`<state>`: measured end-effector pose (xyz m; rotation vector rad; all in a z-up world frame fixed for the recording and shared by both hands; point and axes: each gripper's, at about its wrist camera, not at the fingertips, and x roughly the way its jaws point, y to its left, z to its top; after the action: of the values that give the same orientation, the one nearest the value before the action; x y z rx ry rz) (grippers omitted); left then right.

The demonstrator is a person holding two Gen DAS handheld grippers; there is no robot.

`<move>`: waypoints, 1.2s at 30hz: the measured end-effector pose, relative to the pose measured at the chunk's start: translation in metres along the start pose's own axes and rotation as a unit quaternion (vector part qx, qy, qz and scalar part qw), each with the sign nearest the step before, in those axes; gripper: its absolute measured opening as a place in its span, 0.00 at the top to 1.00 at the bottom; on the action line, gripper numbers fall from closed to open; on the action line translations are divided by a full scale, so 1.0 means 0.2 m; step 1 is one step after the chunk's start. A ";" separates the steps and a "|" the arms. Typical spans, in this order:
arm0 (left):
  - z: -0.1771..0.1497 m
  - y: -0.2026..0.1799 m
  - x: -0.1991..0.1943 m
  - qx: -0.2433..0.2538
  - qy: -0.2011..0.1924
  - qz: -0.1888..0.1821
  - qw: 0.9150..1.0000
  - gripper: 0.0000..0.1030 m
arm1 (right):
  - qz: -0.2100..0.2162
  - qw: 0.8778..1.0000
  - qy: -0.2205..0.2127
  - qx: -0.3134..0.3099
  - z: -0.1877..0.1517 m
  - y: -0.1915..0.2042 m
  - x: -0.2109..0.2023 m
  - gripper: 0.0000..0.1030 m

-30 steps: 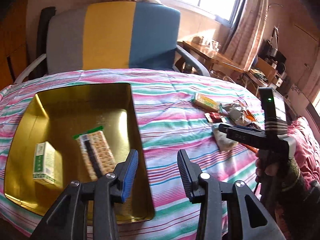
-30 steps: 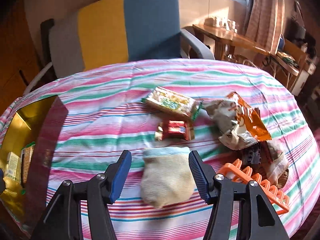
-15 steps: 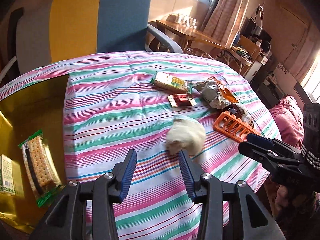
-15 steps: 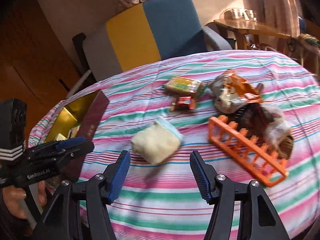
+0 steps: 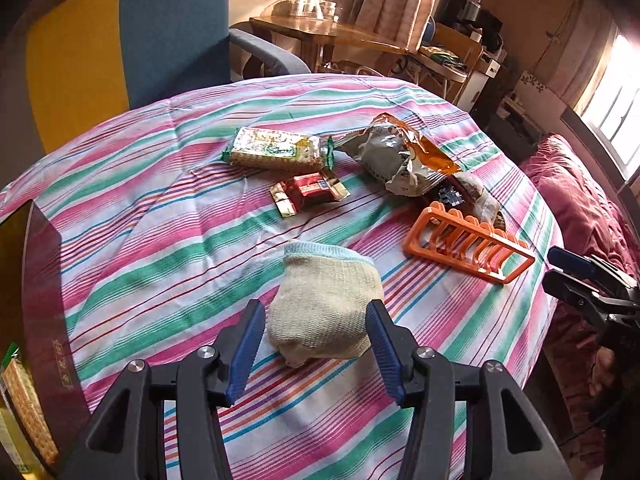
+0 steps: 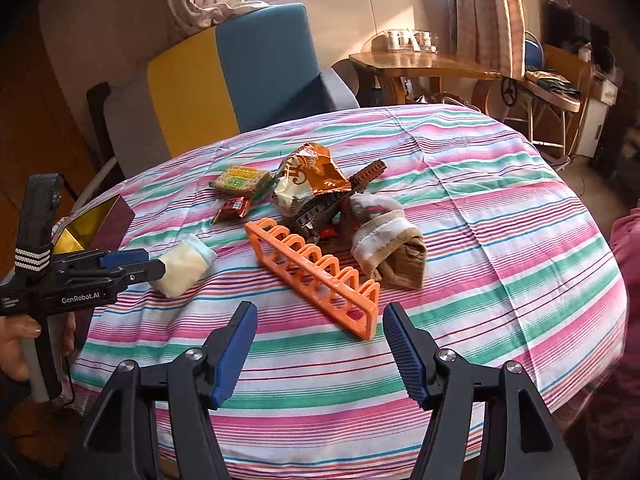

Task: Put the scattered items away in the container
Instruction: 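Grasp the white sock with the left gripper while the right gripper grasps the orange rack, then lift and carry the sock and orange rack toward the gold tray with both grippers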

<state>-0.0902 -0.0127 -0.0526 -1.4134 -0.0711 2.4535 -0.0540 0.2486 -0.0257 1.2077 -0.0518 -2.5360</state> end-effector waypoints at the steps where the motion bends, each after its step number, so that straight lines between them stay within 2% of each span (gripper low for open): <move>1: 0.00 0.00 0.01 0.002 0.001 -0.008 1.000 0.46 | -0.002 1.000 0.001 -0.002 0.00 -0.01 0.01 0.35; 4: 0.01 -0.01 0.05 0.005 0.002 -0.020 1.000 0.42 | -0.010 1.000 0.008 -0.012 0.01 -0.04 0.04 0.34; 8: 0.01 -0.02 0.10 -0.005 0.016 -0.044 0.999 0.44 | -0.012 1.000 0.025 -0.012 0.01 -0.09 0.12 0.34; 12: -0.01 -0.10 0.09 0.027 0.004 -0.019 0.999 0.47 | -0.011 0.999 0.037 -0.017 0.01 -0.09 0.20 0.37; 15: -0.03 -0.09 0.08 0.018 0.006 -0.021 1.000 0.47 | -0.015 0.998 0.045 -0.029 0.01 -0.05 0.24 0.61; 17: -0.04 -0.06 0.06 0.004 0.008 -0.026 1.000 0.47 | -0.018 0.998 0.050 -0.038 0.01 -0.03 0.26 0.82; 19: -0.07 -0.04 0.04 -0.004 0.007 -0.026 1.000 0.47 | -0.019 0.997 0.052 -0.044 0.01 0.00 0.28 0.87; 22: -0.13 -0.03 -0.01 -0.009 0.004 -0.019 1.000 0.47 | 0.006 0.998 0.059 -0.037 0.00 0.07 0.26 0.87; 26: -0.21 -0.01 -0.07 -0.017 0.000 -0.010 1.000 0.48 | 0.057 0.994 0.093 -0.005 -0.05 0.14 0.26 0.87; 30: -0.29 0.02 -0.16 -0.032 -0.007 -0.007 0.999 0.48 | 0.091 0.985 0.136 0.059 -0.10 0.15 0.27 0.87; 33: -0.34 0.04 -0.21 -0.042 -0.013 -0.005 0.999 0.48 | 0.098 0.977 0.162 0.098 -0.13 0.14 0.27 0.81; 34: -0.35 0.04 -0.22 -0.045 -0.015 -0.006 0.999 0.48 | 0.085 0.978 0.161 0.097 -0.13 0.14 0.26 0.72; 35: -0.36 0.05 -0.23 -0.047 -0.016 -0.006 0.999 0.48 | 0.073 0.981 0.158 0.091 -0.13 0.14 0.25 0.57; 36: -0.36 0.05 -0.23 -0.048 -0.018 -0.005 0.999 0.48 | 0.064 0.982 0.155 0.084 -0.13 0.15 0.24 0.51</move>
<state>-0.0089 -0.0440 -0.0526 -1.4045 -0.2076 2.4972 -0.0540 0.2087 -0.0732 1.5960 -0.2642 -2.2435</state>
